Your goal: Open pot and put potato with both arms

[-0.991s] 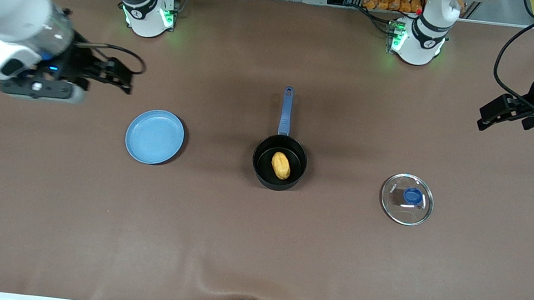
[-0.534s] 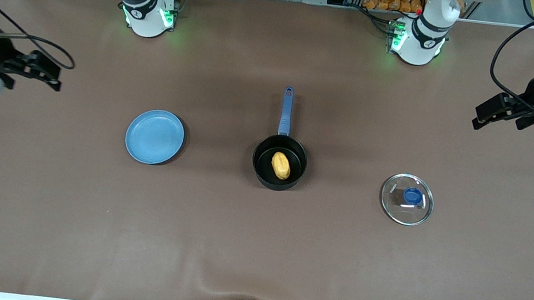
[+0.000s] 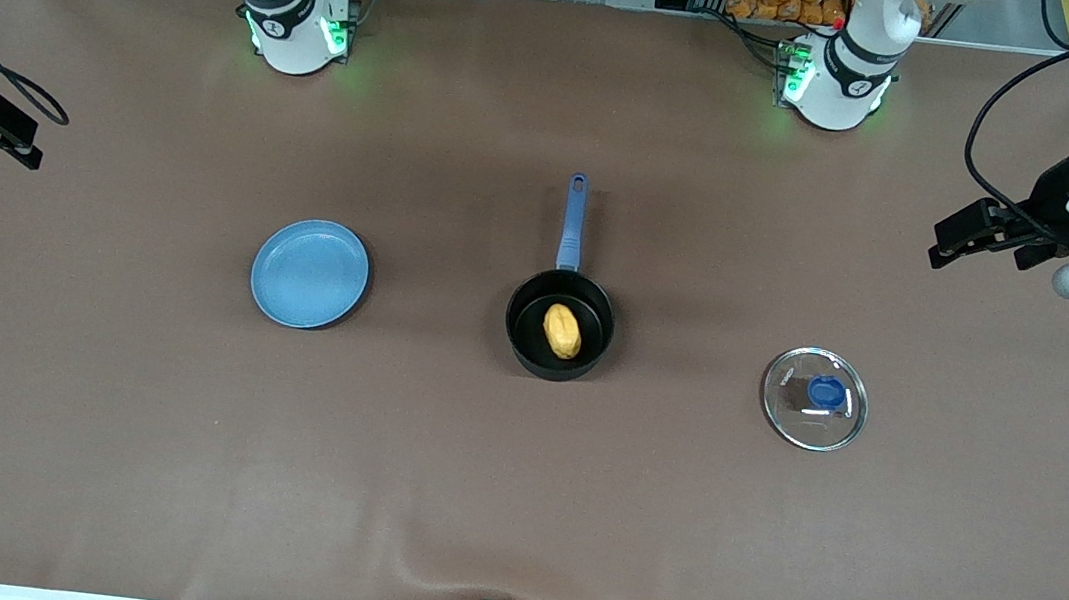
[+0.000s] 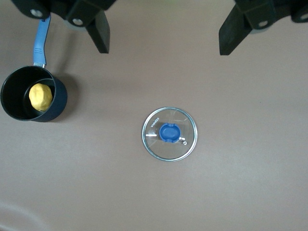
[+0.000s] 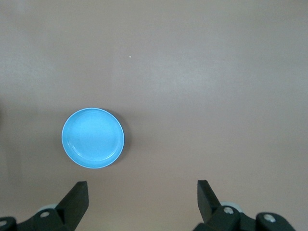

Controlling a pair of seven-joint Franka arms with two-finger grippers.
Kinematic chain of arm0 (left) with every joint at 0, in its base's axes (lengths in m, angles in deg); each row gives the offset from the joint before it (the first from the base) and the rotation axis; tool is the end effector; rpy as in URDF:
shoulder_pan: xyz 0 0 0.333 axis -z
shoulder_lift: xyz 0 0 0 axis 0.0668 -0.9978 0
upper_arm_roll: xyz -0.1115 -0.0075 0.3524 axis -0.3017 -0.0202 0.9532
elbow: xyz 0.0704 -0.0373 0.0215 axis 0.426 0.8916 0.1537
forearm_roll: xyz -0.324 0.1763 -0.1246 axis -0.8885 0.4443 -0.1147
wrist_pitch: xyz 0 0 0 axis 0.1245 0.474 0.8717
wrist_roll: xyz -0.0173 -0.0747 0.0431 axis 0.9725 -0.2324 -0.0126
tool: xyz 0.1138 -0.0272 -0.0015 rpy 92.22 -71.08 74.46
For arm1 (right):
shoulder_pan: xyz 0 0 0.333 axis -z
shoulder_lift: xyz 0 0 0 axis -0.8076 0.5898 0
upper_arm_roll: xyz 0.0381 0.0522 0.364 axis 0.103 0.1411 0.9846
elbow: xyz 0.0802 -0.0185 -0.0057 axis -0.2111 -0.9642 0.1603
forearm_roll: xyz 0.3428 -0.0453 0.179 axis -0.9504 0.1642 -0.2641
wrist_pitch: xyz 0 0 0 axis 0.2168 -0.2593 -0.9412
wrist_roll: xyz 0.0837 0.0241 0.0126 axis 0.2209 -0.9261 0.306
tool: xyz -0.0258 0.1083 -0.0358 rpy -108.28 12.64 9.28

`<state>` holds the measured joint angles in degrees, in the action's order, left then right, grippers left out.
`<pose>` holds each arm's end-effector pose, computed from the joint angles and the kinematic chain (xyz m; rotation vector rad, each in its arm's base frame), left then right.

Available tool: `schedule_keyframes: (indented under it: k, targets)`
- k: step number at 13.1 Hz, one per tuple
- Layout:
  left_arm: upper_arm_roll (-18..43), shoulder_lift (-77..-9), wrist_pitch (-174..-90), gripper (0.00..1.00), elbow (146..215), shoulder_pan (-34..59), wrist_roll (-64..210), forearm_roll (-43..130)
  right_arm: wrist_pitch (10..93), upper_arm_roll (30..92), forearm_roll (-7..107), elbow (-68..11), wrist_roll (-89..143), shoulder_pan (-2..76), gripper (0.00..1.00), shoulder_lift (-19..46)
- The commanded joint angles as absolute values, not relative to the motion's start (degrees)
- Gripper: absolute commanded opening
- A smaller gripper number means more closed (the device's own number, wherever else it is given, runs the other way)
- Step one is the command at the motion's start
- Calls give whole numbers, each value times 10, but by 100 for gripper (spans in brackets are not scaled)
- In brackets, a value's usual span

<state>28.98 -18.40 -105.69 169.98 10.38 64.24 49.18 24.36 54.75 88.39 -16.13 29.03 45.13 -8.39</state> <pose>0.5514 -0.0852 0.6732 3.0747 0.1936 0.0162 0.5577 -0.0307 0.6776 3.1087 0.1079 -0.0077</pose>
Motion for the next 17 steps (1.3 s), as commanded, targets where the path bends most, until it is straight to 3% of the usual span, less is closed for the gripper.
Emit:
schedule_keyframes:
  k: [1,17]
  targets:
    - [294,-183,-1058,100,1694,99,651,482,251,565,898,-192,293,464,100,-109]
    - [294,-150,-1006,100,1693,99,677,552,230,583,898,-190,281,471,100,-130]
